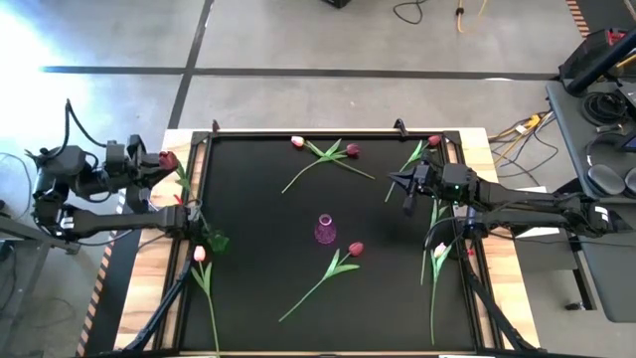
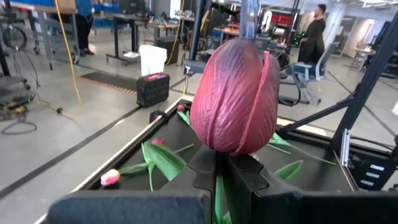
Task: Sort flowers into vase by color
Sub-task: Put the red tulip into the green vase
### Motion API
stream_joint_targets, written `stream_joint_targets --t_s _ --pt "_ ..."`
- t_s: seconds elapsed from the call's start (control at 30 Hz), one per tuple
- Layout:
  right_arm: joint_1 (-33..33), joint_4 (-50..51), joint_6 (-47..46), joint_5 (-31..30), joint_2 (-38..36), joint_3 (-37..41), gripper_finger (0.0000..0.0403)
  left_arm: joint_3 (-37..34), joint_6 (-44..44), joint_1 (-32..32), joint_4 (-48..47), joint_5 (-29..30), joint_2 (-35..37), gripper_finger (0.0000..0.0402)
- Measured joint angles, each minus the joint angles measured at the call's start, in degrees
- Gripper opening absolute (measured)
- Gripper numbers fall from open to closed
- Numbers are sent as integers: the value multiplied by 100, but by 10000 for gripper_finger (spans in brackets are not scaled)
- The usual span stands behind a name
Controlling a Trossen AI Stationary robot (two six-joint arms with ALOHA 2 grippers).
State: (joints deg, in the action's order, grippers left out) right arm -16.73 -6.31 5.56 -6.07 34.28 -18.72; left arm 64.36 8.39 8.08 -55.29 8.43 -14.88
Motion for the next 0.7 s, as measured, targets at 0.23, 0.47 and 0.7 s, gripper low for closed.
stream_joint_targets --t_s 0.23,0.47,0.7 --pt "0 0 0 0 0 0 9 -29 -62 0 37 -119 44 0" --pt "0 2 0 0 0 0 9 -445 -193 0 74 -523 152 0" --pt "0 2 0 2 0 0 9 -1086 -200 0 305 -1104 472 0"
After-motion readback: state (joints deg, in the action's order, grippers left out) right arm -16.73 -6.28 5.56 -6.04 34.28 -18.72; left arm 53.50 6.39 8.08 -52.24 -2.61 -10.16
